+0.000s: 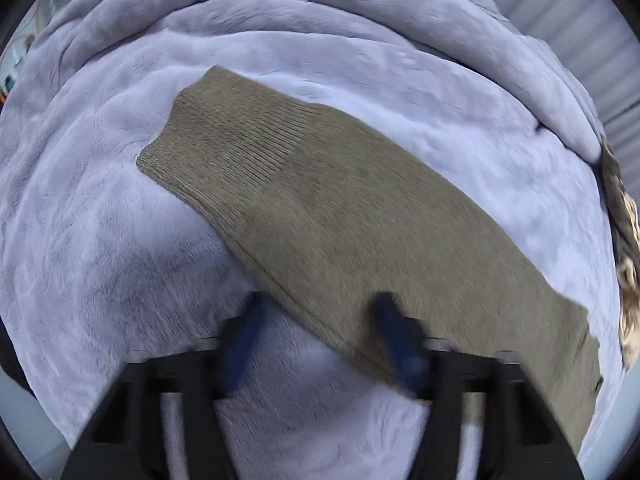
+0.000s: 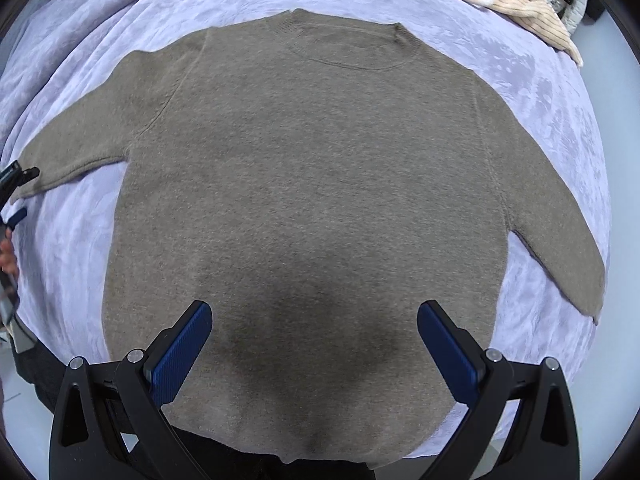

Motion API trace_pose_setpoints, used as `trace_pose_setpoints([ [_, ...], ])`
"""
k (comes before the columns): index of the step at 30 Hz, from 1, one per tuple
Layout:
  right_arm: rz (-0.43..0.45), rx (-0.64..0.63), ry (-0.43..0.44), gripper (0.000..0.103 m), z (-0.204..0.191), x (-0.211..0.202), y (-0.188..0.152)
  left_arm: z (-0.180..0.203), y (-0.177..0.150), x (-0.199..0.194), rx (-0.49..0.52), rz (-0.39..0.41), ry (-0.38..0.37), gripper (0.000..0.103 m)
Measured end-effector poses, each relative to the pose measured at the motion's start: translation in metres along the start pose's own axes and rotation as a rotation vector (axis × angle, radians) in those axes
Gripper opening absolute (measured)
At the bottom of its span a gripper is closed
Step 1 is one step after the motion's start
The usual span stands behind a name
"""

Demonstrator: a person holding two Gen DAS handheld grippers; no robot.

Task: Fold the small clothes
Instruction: 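Grasp the sweater sleeve cuff nearest the left gripper with the left gripper, then fold the sleeve across the body with the left gripper while the right grasps the other cuff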

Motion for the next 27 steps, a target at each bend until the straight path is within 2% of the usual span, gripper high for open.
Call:
trace_pose_setpoints([
  [1,0.0,-0.003,0.003,0.102,-0.002,0.0,-0.001,0.0,0.003,0.0,-0.004,0.01,-0.022,0.011],
  [3,0.0,-0.012,0.013,0.102,-0.006,0.001,-0.002,0.008,0.006,-0.011,0.021,0.052,-0.023,0.011],
  [6,0.019,-0.024,0.031,0.102,-0.009,-0.003,-0.004,0.037,0.009,-0.041,0.143,0.141,-0.017,0.011],
  [9,0.041,-0.014,0.052,0.102,-0.005,-0.008,-0.005,0.091,0.004,-0.08,0.274,0.215,-0.127,0.011],
  [13,0.062,0.046,0.075,0.102,0.014,-0.013,-0.005,0.193,-0.016,-0.119,0.468,0.271,-0.264,0.011],
  [17,0.07,0.12,0.076,0.102,0.048,-0.013,-0.008,0.309,-0.067,-0.126,0.652,0.233,-0.391,0.011],
  [20,0.061,0.189,0.071,0.102,0.079,-0.008,-0.015,0.379,-0.121,-0.109,0.789,0.159,-0.425,0.011],
  [24,0.024,0.278,0.07,0.102,0.115,0.007,-0.026,0.429,-0.19,-0.076,0.968,0.075,-0.355,0.011],
  [27,0.001,0.318,0.073,0.102,0.132,0.016,-0.03,0.421,-0.225,-0.06,1.019,0.01,-0.277,0.011],
])
Point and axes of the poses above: each gripper's, at about its wrist camera, not at the fingertips, and x roughly the way its jaws point, z to its right, y to its top, the point moved 6 cm from there along x, roughly the way its jaws point, and after that the axes turned 7 degrees about x, right-handed, at the moved point
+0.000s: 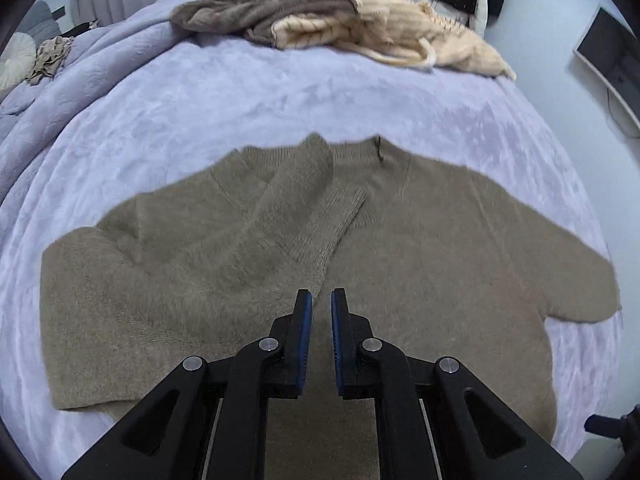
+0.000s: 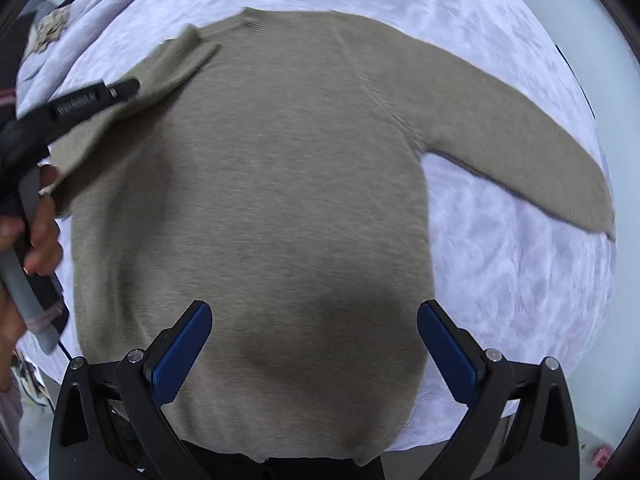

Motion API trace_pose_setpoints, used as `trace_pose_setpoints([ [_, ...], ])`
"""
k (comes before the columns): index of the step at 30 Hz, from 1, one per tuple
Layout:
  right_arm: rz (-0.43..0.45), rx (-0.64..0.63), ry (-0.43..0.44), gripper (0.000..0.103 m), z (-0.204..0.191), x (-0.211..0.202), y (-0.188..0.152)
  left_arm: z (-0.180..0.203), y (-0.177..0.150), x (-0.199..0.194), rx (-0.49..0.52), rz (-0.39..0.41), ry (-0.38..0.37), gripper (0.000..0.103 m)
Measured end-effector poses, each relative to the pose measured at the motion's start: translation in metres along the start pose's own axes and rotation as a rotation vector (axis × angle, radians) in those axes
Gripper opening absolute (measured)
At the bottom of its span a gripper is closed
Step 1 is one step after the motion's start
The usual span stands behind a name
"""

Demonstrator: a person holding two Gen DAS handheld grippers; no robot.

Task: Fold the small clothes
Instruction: 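Fold the sleeve across the body with the left gripper while the right grasps the other cuff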

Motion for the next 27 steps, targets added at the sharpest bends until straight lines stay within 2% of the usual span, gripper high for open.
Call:
trace_pose_setpoints([
  [3,-0.005,0.012,0.015,0.102,0.004,0.003,0.007,-0.003,-0.024,-0.01,-0.022,-0.021,0.014,0.012],
  [5,0.003,0.013,0.044,0.102,-0.002,0.003,0.016,-0.01,-0.036,-0.024,-0.024,-0.018,0.038,0.052],
  [6,0.012,0.014,0.078,0.102,-0.01,0.002,0.024,-0.016,-0.042,-0.031,-0.028,-0.01,0.066,0.091],
  [7,0.017,0.017,0.113,0.102,-0.017,0.001,0.031,-0.026,-0.05,-0.046,-0.027,0.015,0.108,0.095],
  [10,0.024,0.029,0.268,0.102,-0.05,0.002,0.059,-0.062,-0.073,-0.065,-0.041,0.014,0.201,0.095],
  [11,0.032,0.027,0.329,0.102,-0.066,0.003,0.071,-0.077,-0.081,-0.07,-0.067,0.01,0.228,0.095],
  [14,0.055,0.019,0.43,0.1,-0.105,0.015,0.103,-0.132,-0.097,-0.069,-0.201,-0.031,0.3,0.095],
  [17,0.049,0.047,0.541,0.078,-0.137,0.038,0.132,-0.172,-0.113,-0.054,-0.307,-0.083,0.294,0.095],
  [18,0.033,0.068,0.572,0.076,-0.148,0.051,0.143,-0.18,-0.116,-0.05,-0.323,-0.09,0.297,0.095],
  [20,0.013,0.12,0.578,0.075,-0.157,0.072,0.156,-0.182,-0.118,-0.039,-0.317,-0.099,0.281,0.095],
  [22,-0.008,0.183,0.599,0.065,-0.162,0.087,0.162,-0.176,-0.117,-0.03,-0.29,-0.096,0.289,0.095],
  [23,-0.015,0.218,0.619,0.043,-0.163,0.091,0.165,-0.174,-0.115,-0.026,-0.278,-0.091,0.309,0.095],
  [24,-0.028,0.235,0.673,0.005,-0.166,0.091,0.167,-0.174,-0.114,-0.023,-0.275,-0.087,0.336,0.095],
  [25,-0.03,0.249,0.729,0.007,-0.161,0.085,0.169,-0.176,-0.113,-0.022,-0.28,-0.084,0.361,0.095],
  [27,0.049,0.237,0.787,0.007,-0.155,0.059,0.172,-0.182,-0.111,-0.02,-0.311,-0.076,0.404,0.095],
])
Point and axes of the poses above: each gripper's, at about its wrist camera, not at the fingertips, and x roughly the way its jaws point, z to its right, y to its top, the point moved 6 cm from there along x, roughly the way its jaws point, and after that the axes turned 7 degrees about x, right-handed, at the moved point
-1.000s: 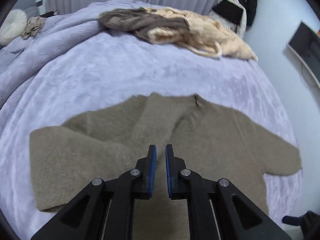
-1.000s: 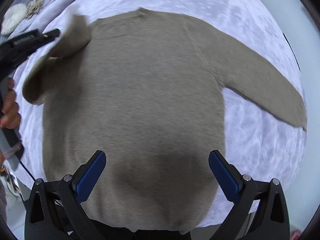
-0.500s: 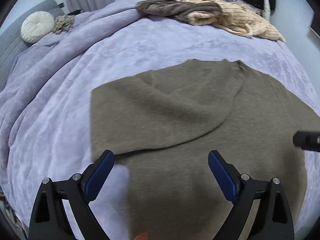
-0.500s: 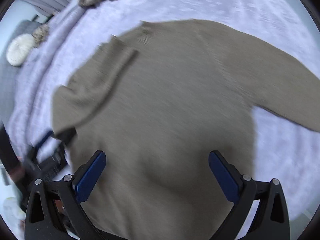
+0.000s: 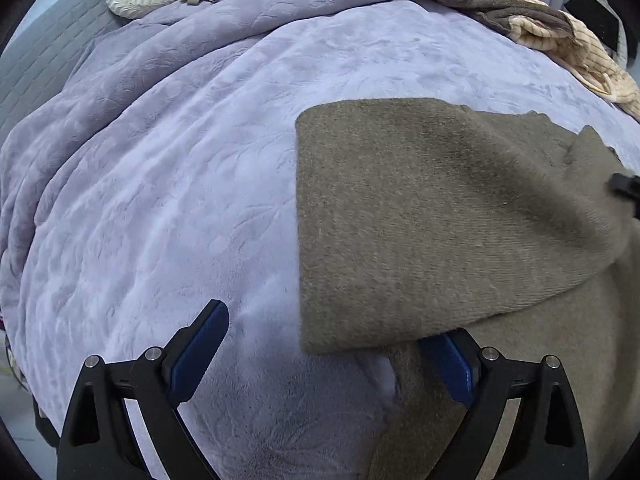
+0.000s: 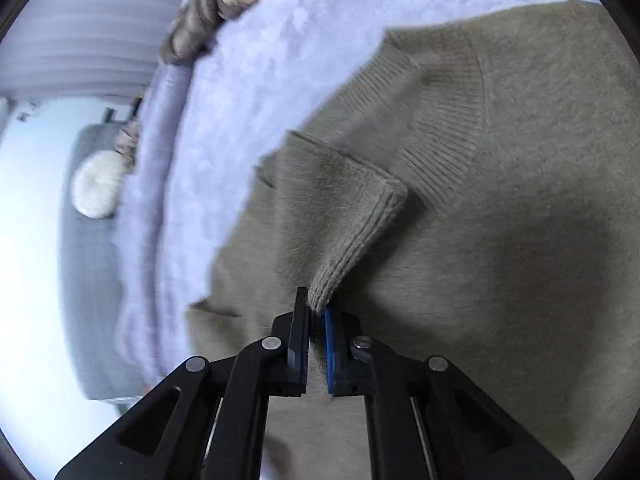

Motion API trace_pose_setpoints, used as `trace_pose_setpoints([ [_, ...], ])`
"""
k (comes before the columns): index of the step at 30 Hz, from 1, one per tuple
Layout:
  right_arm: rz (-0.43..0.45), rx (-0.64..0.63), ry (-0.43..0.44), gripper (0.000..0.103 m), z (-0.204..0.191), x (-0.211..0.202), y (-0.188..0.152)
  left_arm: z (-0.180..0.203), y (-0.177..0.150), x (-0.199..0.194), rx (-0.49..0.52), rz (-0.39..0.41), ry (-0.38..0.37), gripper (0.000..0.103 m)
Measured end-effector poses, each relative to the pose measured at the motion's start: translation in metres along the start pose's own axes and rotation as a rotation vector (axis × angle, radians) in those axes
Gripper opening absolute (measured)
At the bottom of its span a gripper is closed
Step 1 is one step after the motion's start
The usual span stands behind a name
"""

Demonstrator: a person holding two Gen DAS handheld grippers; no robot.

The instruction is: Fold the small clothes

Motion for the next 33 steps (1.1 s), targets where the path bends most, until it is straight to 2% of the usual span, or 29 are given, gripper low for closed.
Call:
trace_pose_setpoints([
  [3,0.091,-0.056,0.007,0.006,-0.002,-0.042,0.001,-0.012,0.001,0.005,-0.043,-0.005,0.036,0.095],
  [5,0.146,-0.031,-0.053,0.006,0.024,-0.066,0.003,-0.017,0.002,0.007,-0.039,-0.004,0.061,0.095],
  [7,0.137,0.019,-0.13,0.007,0.064,-0.072,0.002,-0.018,0.002,0.01,-0.024,-0.011,0.046,0.095],
  [9,0.079,0.079,-0.152,0.007,0.094,-0.064,-0.002,-0.014,-0.001,0.002,0.025,-0.019,0.034,0.095],
  [10,0.059,0.092,-0.162,0.007,0.105,-0.06,-0.006,-0.011,-0.003,-0.004,0.056,-0.019,0.013,0.095],
  [13,0.077,0.093,-0.14,0.008,0.113,-0.062,-0.012,-0.009,-0.011,-0.026,0.124,-0.024,-0.055,0.095],
  [15,0.074,0.096,-0.14,0.009,0.114,-0.064,-0.013,-0.014,-0.009,-0.042,0.129,-0.008,-0.129,0.095],
  [17,0.063,0.087,-0.14,0.009,0.111,-0.062,-0.009,-0.018,0.005,-0.046,0.117,0.009,-0.156,0.095],
  [21,0.057,0.101,-0.122,0.011,0.118,-0.071,-0.01,-0.021,0.058,-0.011,0.074,-0.008,-0.163,0.095],
  [25,0.058,0.139,-0.11,0.012,0.118,-0.075,-0.004,-0.018,0.084,0.022,0.008,-0.048,-0.178,0.095],
  [26,0.07,0.113,-0.104,0.008,0.111,-0.078,-0.003,-0.015,0.089,0.024,0.001,-0.045,-0.185,0.095],
  [28,0.125,0.02,-0.095,0.007,0.094,-0.095,-0.003,-0.009,0.093,0.02,0.014,-0.023,-0.182,0.095],
  [30,0.169,-0.01,-0.166,0.007,0.1,-0.109,-0.004,0.0,0.094,0.025,0.058,-0.019,-0.14,0.095],
  [31,0.178,0.013,-0.212,0.007,0.113,-0.111,-0.002,0.003,0.093,0.031,0.084,-0.033,-0.094,0.095],
  [32,0.177,0.066,-0.253,0.01,0.129,-0.113,-0.001,0.005,0.091,0.038,0.104,-0.054,-0.059,0.095],
  [33,0.167,0.142,-0.243,0.012,0.145,-0.115,-0.001,0.006,0.088,0.042,0.098,-0.072,-0.077,0.095],
])
Point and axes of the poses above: each gripper's, at about its wrist camera, not at the fingertips, and x roughly the way its jaws point, z to its right, y to its top, the point moved 6 cm from there along x, roughly the way its jaws point, and after that the axes turned 7 degrees about x, right-handed, at the moved point
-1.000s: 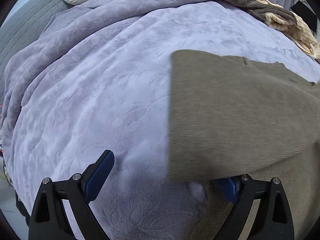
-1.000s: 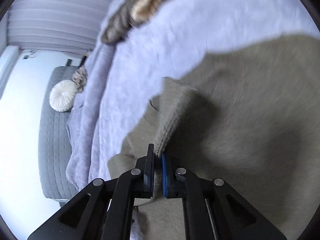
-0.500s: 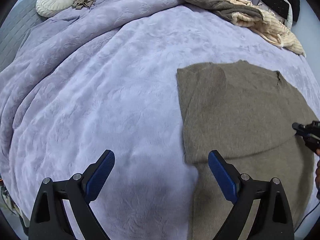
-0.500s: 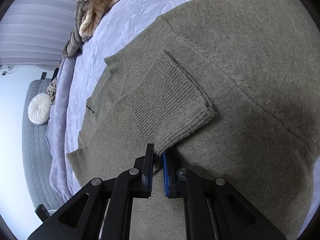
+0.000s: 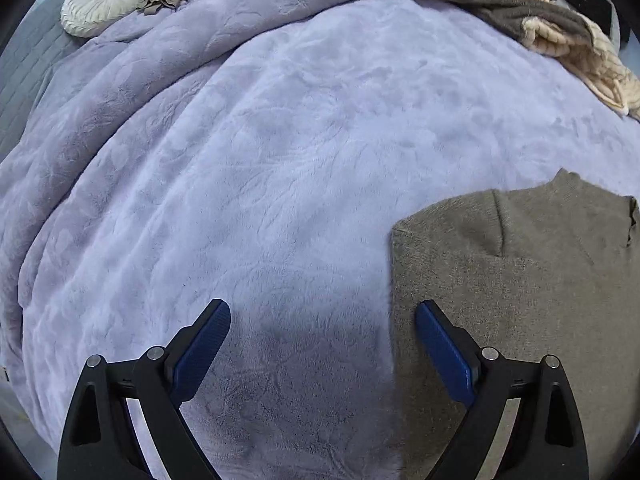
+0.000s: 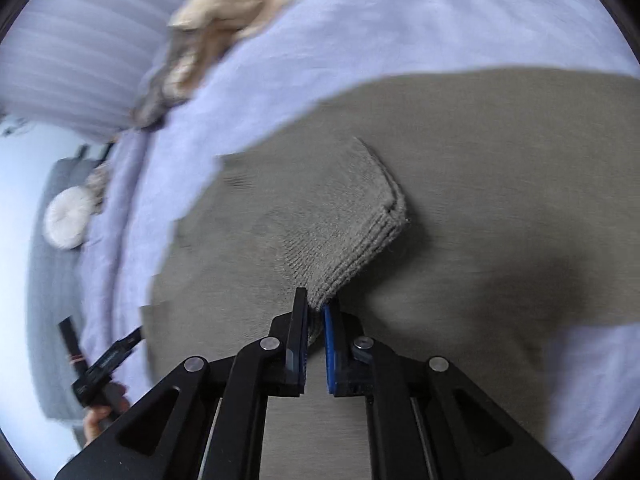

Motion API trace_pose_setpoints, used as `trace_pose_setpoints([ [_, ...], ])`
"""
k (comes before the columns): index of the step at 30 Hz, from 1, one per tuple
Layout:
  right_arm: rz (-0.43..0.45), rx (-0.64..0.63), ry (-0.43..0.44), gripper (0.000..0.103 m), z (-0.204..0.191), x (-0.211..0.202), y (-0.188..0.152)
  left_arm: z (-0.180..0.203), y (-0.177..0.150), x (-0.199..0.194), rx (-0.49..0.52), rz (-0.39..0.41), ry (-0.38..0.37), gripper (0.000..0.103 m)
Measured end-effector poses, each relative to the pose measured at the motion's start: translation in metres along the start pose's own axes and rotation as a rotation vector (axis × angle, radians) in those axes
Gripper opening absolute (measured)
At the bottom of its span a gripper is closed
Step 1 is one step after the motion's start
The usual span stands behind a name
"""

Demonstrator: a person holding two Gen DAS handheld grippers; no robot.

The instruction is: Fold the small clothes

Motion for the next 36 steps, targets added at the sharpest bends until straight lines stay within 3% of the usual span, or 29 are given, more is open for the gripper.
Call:
trace_pose_setpoints([
  [2,0.004,0.071,0.051,0.02,0.01,-0.008,-0.001,-0.001,-0.001,0.002,-0.052,-0.014,-0.101,0.095],
  [3,0.009,0.059,0.047,0.034,0.008,-0.012,-0.004,-0.002,0.0,0.003,-0.077,-0.019,-0.159,0.095],
  [5,-0.027,0.016,0.108,0.051,-0.008,-0.017,-0.024,0.001,0.006,0.004,-0.098,-0.022,-0.234,0.09],
  [7,-0.154,0.007,0.269,0.051,-0.04,-0.005,-0.063,0.01,0.012,0.01,-0.071,-0.046,-0.276,0.044],
  [10,-0.351,-0.029,0.385,0.05,-0.096,0.042,-0.136,0.019,0.017,0.015,-0.076,-0.057,-0.351,0.011],
  [13,-0.461,-0.086,0.412,0.05,-0.148,0.095,-0.192,0.019,0.02,0.01,-0.05,-0.041,-0.332,0.011],
  [15,-0.46,-0.085,0.386,0.044,-0.164,0.123,-0.205,0.02,0.022,0.006,-0.034,-0.031,-0.329,0.011],
  [16,-0.451,-0.061,0.384,0.035,-0.171,0.136,-0.206,0.02,0.026,0.005,-0.03,-0.031,-0.329,0.011],
  [17,-0.455,-0.04,0.383,0.006,-0.174,0.143,-0.206,0.017,0.025,0.003,-0.026,-0.029,-0.328,0.011],
  [19,-0.461,-0.021,0.432,0.006,-0.187,0.145,-0.205,0.01,0.028,0.0,-0.007,-0.01,-0.311,0.007],
  [21,-0.459,-0.102,0.463,0.006,-0.205,0.142,-0.211,-0.002,0.032,0.002,0.011,0.012,-0.257,0.001],
  [23,-0.462,-0.148,0.392,0.006,-0.205,0.156,-0.221,-0.018,0.032,0.015,-0.01,-0.02,-0.212,0.001],
  [25,-0.479,-0.097,0.329,0.006,-0.19,0.172,-0.224,-0.028,0.028,0.017,-0.028,-0.026,-0.188,0.001],
  [26,-0.495,-0.06,0.341,0.008,-0.185,0.17,-0.224,-0.031,0.025,0.011,-0.02,-0.016,-0.17,0.001],
  [28,-0.506,-0.106,0.319,0.024,-0.183,0.154,-0.224,-0.031,0.02,-0.002,0.004,0.019,-0.138,0.001],
  [30,-0.473,-0.203,0.298,0.062,-0.177,0.124,-0.216,-0.027,0.011,-0.017,0.017,0.042,-0.144,0.001],
  [33,-0.254,-0.222,0.213,0.066,-0.14,0.067,-0.16,-0.018,-0.002,-0.037,-0.002,0.07,-0.166,0.002],
  [36,-0.036,-0.058,0.076,0.066,-0.076,0.029,-0.086,-0.009,-0.017,-0.047,-0.032,0.067,-0.184,0.002],
])
Point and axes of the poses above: each gripper's, at about its wrist camera, not at the fingertips, and x roughly the way its jaws point, z to its right, y to its top, the point moved 6 cm from there along x, roughly the way its jaws point, and after that the axes turned 7 degrees about x, right-handed, at the moved point
